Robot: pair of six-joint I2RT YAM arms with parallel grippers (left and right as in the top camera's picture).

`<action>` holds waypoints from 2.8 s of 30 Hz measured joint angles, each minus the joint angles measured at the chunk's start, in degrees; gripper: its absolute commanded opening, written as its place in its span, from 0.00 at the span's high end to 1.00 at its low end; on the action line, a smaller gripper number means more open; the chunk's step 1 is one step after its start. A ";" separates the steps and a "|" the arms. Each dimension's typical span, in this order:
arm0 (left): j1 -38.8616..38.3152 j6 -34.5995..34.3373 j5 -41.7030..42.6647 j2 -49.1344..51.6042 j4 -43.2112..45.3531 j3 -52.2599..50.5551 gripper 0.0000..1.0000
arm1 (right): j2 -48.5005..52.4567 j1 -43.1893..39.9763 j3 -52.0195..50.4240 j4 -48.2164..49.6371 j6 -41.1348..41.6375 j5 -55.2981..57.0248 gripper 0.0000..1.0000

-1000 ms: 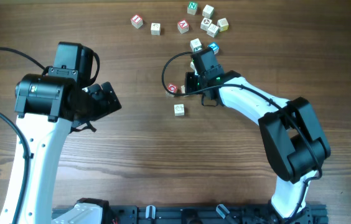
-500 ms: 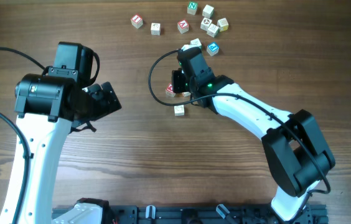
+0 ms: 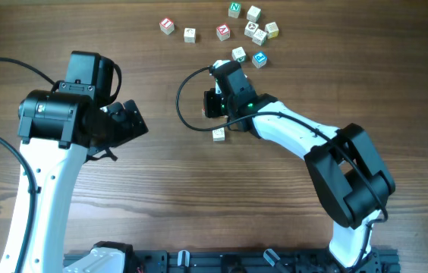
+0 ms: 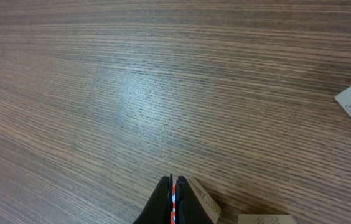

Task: Form a circle

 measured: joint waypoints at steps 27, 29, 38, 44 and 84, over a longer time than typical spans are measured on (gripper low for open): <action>0.00 0.00 0.00 0.00 0.02 0.00 0.00 | 2.67 1.55 0.00 2.12 -0.02 -0.04 0.95; 0.00 0.00 0.00 0.00 0.02 0.00 0.00 | 2.67 1.55 0.00 1.95 -0.02 -0.04 0.95; 0.00 0.00 0.00 0.00 0.02 0.00 0.00 | 2.67 1.55 0.00 1.38 -0.24 -0.07 0.95; 0.00 0.00 0.00 0.00 0.02 0.00 0.00 | 2.67 1.55 2.12 -0.15 -2.69 0.00 0.95; 0.00 0.00 0.00 0.00 0.02 0.00 0.00 | 1.33 -2.03 3.02 -10.08 -2.78 6.67 0.95</action>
